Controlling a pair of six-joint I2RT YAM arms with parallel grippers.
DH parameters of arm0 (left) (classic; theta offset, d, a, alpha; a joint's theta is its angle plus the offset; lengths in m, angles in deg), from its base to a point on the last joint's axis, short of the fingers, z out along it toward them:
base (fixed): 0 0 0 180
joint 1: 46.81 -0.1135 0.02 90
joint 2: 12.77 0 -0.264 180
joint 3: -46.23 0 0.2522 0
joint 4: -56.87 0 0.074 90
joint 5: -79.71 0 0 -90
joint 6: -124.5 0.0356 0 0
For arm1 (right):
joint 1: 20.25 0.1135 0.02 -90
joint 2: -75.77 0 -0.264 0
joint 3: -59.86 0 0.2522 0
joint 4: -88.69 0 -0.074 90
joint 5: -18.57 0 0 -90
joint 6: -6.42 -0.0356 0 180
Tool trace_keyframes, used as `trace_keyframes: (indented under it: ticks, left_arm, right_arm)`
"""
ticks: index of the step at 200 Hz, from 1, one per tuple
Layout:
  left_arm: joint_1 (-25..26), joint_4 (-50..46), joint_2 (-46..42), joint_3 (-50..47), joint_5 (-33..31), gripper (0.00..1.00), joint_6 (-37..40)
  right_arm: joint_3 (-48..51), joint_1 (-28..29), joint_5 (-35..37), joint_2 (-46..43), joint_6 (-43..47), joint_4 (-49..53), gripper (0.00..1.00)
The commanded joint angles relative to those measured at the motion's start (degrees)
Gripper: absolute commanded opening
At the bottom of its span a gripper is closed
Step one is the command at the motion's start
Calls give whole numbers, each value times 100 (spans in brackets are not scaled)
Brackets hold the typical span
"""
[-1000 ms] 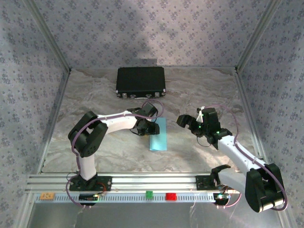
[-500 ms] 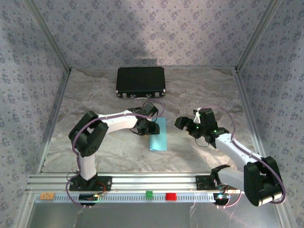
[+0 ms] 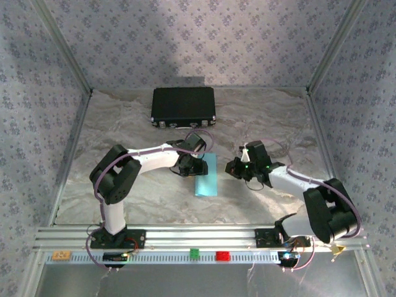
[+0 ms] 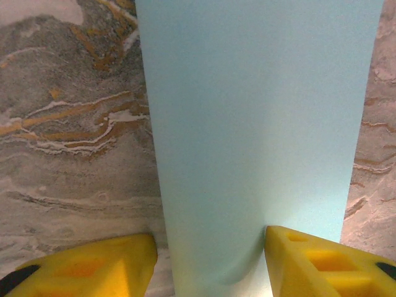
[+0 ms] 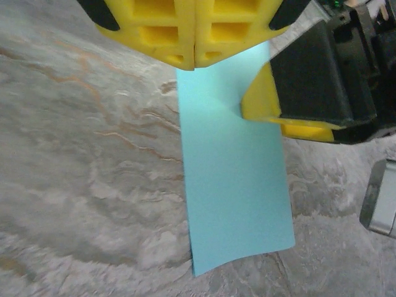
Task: Fold a paper plane with a square sheet of paper (pick it up from the middle)
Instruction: Hold the square sheet of paper at the center of the table.
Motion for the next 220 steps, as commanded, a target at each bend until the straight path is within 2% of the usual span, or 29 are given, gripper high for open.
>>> trace_keyframes:
  ticks: [1,91,200,220]
  left_arm:
    - [63,226,678,-280,-138,53,39]
    - [64,227,703,-258,-130,53,61]
    - [74,248,741,-259,-106,53,31]
    - [80,240,750,-242,-106,53,32]
  right_arm:
    - [-282,173,-31,266,-33,-189,0]
    - [-721,605,-237,1363,-227,-600,0]
    - [-941,767,-488,2000,-271,-767,0]
    - [-913,757,-392,2049,-188,-541,0]
